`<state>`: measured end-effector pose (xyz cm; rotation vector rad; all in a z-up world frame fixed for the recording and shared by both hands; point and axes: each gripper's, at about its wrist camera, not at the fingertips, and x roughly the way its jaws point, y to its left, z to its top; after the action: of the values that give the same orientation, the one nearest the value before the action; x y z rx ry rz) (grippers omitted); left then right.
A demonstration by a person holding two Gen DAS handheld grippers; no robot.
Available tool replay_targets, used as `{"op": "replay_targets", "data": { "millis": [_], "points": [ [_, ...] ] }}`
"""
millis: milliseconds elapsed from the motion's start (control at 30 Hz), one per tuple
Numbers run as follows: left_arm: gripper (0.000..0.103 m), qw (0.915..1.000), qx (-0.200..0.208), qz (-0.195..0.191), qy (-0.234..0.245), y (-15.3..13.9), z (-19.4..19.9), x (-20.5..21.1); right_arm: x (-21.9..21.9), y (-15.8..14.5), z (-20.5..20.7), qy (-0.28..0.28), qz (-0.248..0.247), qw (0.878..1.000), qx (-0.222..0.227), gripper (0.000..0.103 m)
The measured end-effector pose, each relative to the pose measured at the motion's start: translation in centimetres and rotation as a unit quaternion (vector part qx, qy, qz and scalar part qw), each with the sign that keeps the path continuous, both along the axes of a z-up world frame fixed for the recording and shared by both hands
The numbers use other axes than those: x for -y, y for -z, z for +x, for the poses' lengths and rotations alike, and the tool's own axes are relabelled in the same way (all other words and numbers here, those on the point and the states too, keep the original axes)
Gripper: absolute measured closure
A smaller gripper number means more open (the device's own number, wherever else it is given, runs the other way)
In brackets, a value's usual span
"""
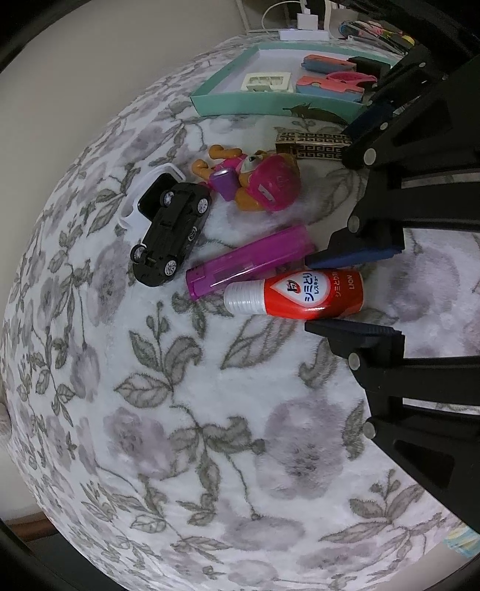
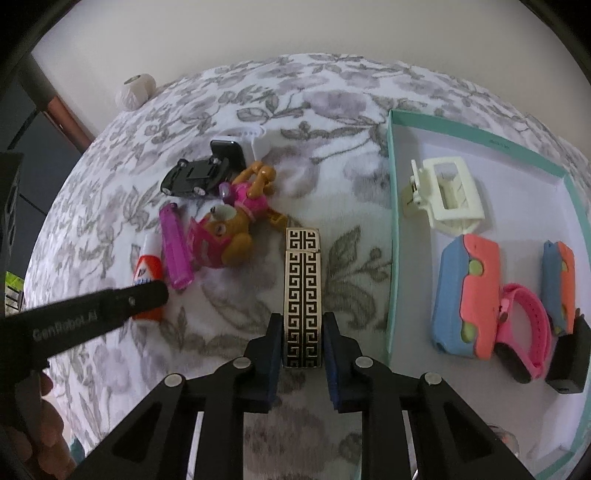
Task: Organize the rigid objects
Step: 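Carry the red bottle and gold-black bar into the tray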
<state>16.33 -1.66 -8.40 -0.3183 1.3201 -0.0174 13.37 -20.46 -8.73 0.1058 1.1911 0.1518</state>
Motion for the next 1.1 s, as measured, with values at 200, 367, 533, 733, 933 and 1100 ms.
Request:
{"op": "replay_targets", "data": {
  "millis": [200, 367, 533, 733, 933, 1100],
  "points": [
    [0.075, 0.9998, 0.003, -0.011, -0.017, -0.3, -0.1, -0.8, 0.0, -0.1, 0.0, 0.006, 0.004, 1.0, -0.001, 0.081],
    [0.075, 0.999, 0.016, -0.021, -0.035, -1.4, -0.6, -2.1, 0.6, -1.0, -0.1, 0.014, 0.015, 1.0, 0.004, 0.081],
    [0.075, 0.9974, 0.055, -0.023, -0.04, -4.0, -1.2, -2.2, 1.4, -2.8, -0.2, 0.027, 0.033, 0.999, 0.019, 0.081],
    [0.075, 0.9919, 0.121, -0.022, -0.032, -7.9, -1.9, -1.4, 3.1, -5.6, -0.3, 0.049, 0.049, 0.996, 0.049, 0.081],
    [0.075, 0.9811, 0.192, -0.026, 0.005, -11.8, -3.0, 1.3, 5.9, -9.5, -0.9, 0.077, 0.057, 0.991, 0.092, 0.081],
    [0.075, 0.9717, 0.228, -0.029, 0.053, -13.5, -4.0, 5.0, 8.9, -12.4, -1.9, 0.105, 0.036, 0.987, 0.12, 0.081]
  ]
}}
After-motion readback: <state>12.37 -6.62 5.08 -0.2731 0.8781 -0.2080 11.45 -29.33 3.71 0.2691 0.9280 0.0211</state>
